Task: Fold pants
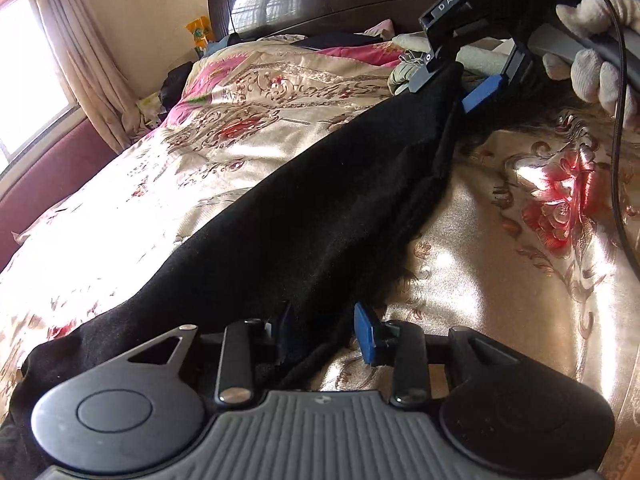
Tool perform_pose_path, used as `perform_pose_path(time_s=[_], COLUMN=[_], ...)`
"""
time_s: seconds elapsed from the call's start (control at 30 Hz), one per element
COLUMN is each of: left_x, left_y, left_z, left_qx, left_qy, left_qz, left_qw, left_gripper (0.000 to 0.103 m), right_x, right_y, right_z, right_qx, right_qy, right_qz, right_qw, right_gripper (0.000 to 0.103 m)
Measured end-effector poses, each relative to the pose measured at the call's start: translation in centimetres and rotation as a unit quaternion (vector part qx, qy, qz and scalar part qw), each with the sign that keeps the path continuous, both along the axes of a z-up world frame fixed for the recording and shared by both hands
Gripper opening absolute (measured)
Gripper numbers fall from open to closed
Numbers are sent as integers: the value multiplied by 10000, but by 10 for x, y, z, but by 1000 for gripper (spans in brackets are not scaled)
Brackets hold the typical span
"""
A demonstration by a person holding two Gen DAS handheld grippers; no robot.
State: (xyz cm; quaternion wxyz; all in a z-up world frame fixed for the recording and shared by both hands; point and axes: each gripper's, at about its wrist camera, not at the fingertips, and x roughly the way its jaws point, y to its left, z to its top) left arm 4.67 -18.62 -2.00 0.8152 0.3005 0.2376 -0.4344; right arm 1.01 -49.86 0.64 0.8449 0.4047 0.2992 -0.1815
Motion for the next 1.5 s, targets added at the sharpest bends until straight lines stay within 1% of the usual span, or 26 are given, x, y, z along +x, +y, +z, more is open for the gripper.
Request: perform_pose_path(time_s=[0.07, 0.13, 0.17, 0.23, 0.3, 0.37, 0.43, 0.5, 0.53, 0.57, 0.6, 0.63, 0.67, 0.7, 0.73, 0.8, 0.83, 0.9, 0.97, 1.0, 1.1, 1.13, 1.2, 1.33, 1.4, 1.5], left_x=[-2, -6, -8, -9, -6, -3, 2, 9, 14, 18, 21, 23, 23, 23, 23, 24, 24, 25, 24, 23, 21, 21, 22, 20, 20, 19], left_y=[-2, -4, -2, 3, 10, 15, 18, 18, 18, 16, 14, 13, 15, 16, 17, 18, 18, 16, 15, 16, 19, 18, 16, 18, 18, 18], left_z=[-2, -2, -1, 1, 1, 3, 8, 10, 8, 3, -5, -13, -15, -14, -13, -12, -12, -13, -13, -12, -12, -12, -12, -10, -10, -11], left_qx=[40, 118, 117, 113, 82, 18, -97, -220, -194, -88, 100, 251, 227, 175, 149, 81, 81, 126, 151, 138, 117, 112, 104, 16, 19, 46], left_qy=[-26, -147, -211, -209, -149, -161, -215, -216, -174, -151, -169, -212, -228, -220, -195, -136, -135, -193, -233, -233, -207, -215, -218, -160, -162, -162], left_qz=[-47, -115, -152, -175, -130, -8, 196, 397, 451, 472, 526, 556, 524, 506, 512, 539, 528, 494, 467, 453, 415, 408, 407, 433, 414, 362], left_qw=[10000, 9998, 9996, 9996, 9998, 9999, 9995, 9987, 9986, 9987, 9984, 9979, 9981, 9983, 9984, 9984, 9985, 9985, 9985, 9986, 9989, 9989, 9989, 9989, 9990, 9992], left_gripper=[50, 50, 50, 51, 51, 51, 51, 51, 54, 55, 55, 56, 55, 55, 55, 55, 55, 55, 55, 55, 55, 55, 55, 55, 55, 55], right_x=[4, -8, -14, -30, -39, -29, -11, 9, 16, 20, 22, 20, 16, 11, 7, 5, 7, 16, 17, 15, 7, 7, 12, 27, 28, 36], right_y=[-3, -4, -2, 5, 16, 29, 42, 45, 42, 37, 30, 24, 19, 15, 14, 13, 12, 10, 10, 14, 26, 28, 27, 26, 27, 24], right_z=[-11, -12, -8, 6, 18, 23, 20, 6, -4, -15, -28, -36, -39, -40, -36, -30, -31, -37, -36, -29, -8, -6, -12, -43, -47, -52], right_qx=[129, 167, 99, -197, -357, -340, -351, -204, -106, -31, 72, 222, 359, 480, 514, 411, 401, 519, 634, 591, 195, 205, 418, 1138, 1164, 1183], right_qy=[136, 209, 195, 137, -85, -329, -381, -205, -57, 121, 370, 480, 448, 380, 279, 132, 97, 177, 114, 48, 53, -22, -48, -7, -164, -236], right_qz=[-200, -382, -407, -381, -121, 416, 845, 1049, 1006, 928, 771, 673, 589, 504, 466, 458, 443, 360, 331, 344, 385, 434, 526, 462, 402, 313], right_qw=[9996, 9989, 9989, 9990, 9993, 9980, 9951, 9941, 9949, 9956, 9963, 9963, 9966, 9969, 9972, 9980, 9982, 9978, 9974, 9976, 9991, 9988, 9977, 9924, 9923, 9922], right_gripper=[58, 59, 59, 59, 59, 59, 59, 57, 57, 57, 57, 53, 47, 47, 50, 50, 52, 54, 54, 54, 54, 54, 56, 55, 55, 55])
